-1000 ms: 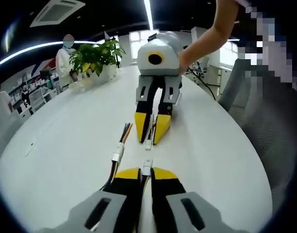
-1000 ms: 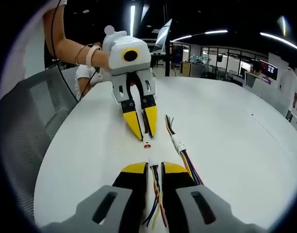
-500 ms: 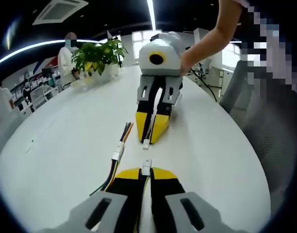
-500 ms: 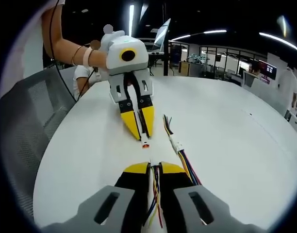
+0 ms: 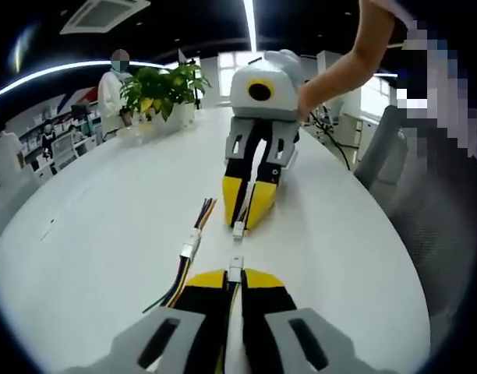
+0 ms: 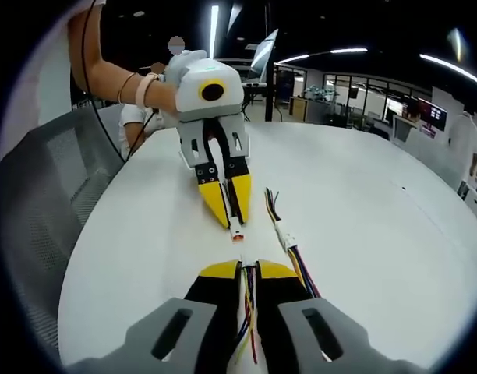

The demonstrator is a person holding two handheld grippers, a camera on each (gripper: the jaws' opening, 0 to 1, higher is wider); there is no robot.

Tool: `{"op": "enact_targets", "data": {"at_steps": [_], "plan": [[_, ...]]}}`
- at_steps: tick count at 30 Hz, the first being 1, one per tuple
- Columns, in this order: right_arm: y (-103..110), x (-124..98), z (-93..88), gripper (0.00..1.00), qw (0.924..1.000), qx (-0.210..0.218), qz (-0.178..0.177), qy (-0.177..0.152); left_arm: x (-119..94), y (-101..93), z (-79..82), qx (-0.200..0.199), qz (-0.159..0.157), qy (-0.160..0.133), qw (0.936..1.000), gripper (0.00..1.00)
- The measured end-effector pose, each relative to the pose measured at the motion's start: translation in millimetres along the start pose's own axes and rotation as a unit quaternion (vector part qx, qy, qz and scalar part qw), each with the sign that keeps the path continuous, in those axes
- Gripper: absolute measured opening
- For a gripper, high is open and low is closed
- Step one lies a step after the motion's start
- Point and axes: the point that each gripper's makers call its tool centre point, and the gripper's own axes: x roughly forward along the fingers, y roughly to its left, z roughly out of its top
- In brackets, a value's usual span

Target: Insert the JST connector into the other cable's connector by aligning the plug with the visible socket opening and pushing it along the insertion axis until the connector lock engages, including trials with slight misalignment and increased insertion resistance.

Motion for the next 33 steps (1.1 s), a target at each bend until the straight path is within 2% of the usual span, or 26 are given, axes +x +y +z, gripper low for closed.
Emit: {"op": "enact_targets", "data": {"at_steps": [11,19,33], "plan": [[4,-4,17.7,0.03,0.9995,-0.024,0.016,0.008,-4,-2.3,12.2,0.021,-0.009,0.005,0.9997,0.0],[6,-2,16.8,0.03,0.9988,-0.033,0.026,0.027,-5,-0.6,18.4,0.029,-0.011,0.009,0.9995,0.0],[6,3,19.1,0.03,0.9986,-0.027,0.029,0.035,-3,0.2,20.4,0.028,-0.014,0.012,0.9994,0.0]]}}
